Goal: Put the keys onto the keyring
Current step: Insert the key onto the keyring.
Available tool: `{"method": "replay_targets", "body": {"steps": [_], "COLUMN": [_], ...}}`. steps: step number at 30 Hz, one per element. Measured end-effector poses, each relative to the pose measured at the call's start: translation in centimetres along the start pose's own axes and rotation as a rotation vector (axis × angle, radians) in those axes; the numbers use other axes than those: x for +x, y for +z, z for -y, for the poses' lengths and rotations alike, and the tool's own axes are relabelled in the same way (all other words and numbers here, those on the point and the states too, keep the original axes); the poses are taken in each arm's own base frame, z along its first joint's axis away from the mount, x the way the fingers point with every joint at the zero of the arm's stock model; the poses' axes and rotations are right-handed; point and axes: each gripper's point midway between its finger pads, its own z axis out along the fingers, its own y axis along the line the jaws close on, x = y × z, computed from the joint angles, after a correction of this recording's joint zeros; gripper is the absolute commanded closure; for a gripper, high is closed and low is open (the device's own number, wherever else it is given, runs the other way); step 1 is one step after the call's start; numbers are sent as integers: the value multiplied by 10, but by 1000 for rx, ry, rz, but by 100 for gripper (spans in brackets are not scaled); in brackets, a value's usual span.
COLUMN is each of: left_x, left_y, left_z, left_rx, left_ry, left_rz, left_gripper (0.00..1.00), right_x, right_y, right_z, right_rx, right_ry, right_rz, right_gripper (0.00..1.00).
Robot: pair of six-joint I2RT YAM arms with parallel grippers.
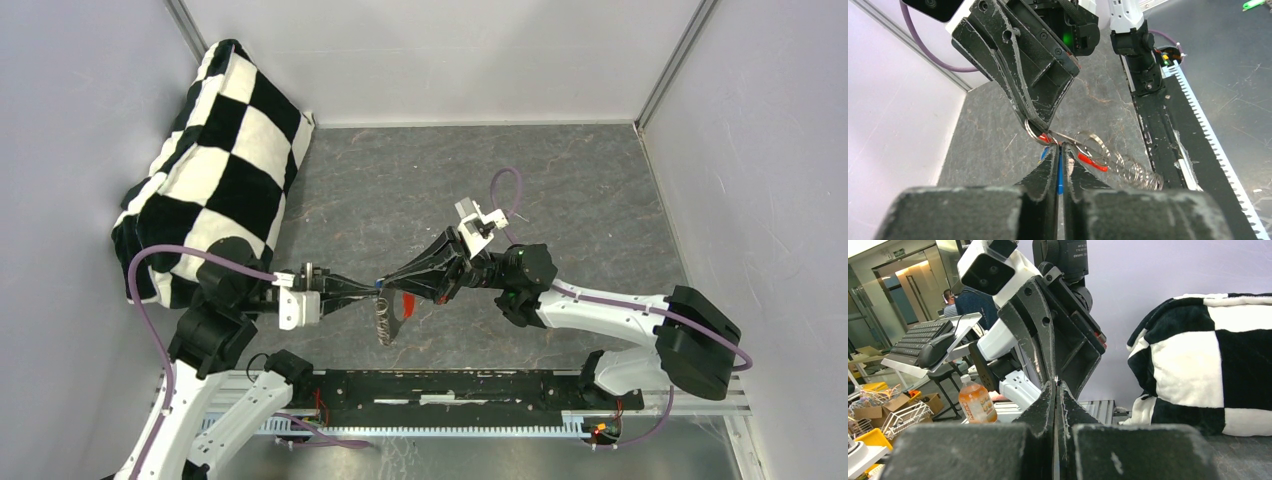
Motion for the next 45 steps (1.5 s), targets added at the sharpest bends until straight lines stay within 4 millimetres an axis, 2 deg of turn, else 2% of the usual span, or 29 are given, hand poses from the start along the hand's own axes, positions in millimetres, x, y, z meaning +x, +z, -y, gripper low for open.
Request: {"method": "replay_targets", "body": {"steps": [1, 3, 19, 28, 35, 40, 45], "left_x": [1, 1, -4, -1, 0, 2, 4], "left_y": [0, 1, -9, -6, -4, -2, 0], "left_z": [0, 1, 8, -7, -8, -4, -1], "left_rx": [3, 8, -58, -130, -130, -106, -79], "left_ry": [-4, -6, -99, -245, -300, -320, -340], "left_rz": [-1, 1, -18, -25, -24, -19, -18], "left_gripper": [72, 69, 70, 70, 70, 62, 61], "right_x": [0, 1, 7, 7, 10, 13, 16], "right_y": [0, 0, -8, -9, -10, -11, -12], "right_z": [1, 2, 3, -5, -5, -5, -6], "right_rx": [2, 9, 10, -23, -28, -34, -40], "right_ry": [1, 2, -18, -52, -65, -73, -80], "right_rz": [0, 2, -16, -38, -52, -66, -82], "right_gripper": [100, 100, 100, 100, 100, 100, 100]}}
